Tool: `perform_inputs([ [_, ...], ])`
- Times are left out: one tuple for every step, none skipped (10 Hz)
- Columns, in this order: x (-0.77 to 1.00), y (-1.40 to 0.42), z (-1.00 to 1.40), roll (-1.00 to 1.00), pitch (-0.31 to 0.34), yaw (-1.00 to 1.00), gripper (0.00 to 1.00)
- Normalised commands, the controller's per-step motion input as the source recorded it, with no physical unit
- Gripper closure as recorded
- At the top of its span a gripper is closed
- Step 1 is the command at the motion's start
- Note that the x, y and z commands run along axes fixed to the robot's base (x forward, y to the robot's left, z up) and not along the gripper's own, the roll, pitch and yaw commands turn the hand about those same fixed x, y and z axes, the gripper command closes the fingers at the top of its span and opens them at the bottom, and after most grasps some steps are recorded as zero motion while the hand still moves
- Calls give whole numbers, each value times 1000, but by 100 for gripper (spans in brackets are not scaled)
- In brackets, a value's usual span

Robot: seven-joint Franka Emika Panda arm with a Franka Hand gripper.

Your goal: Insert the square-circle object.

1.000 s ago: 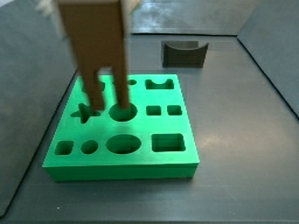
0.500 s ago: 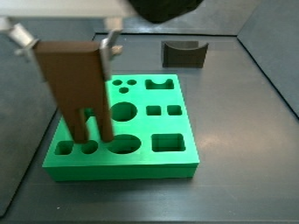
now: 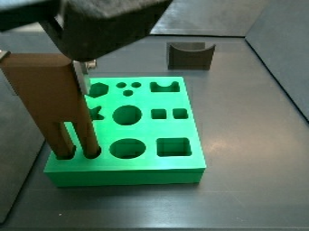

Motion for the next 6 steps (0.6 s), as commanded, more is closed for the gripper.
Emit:
perform_inputs([
  [229,0,-349,-126,10,-83,100],
  [297,17,-429,-141,31,-163,100],
  [57,0,-526,-114,0,-149,100],
  [0,0,-566,-96,-17,-157,100],
  [0,0,-686,0,0,-263,100],
  [0,0,-663,67,0,-169,100],
])
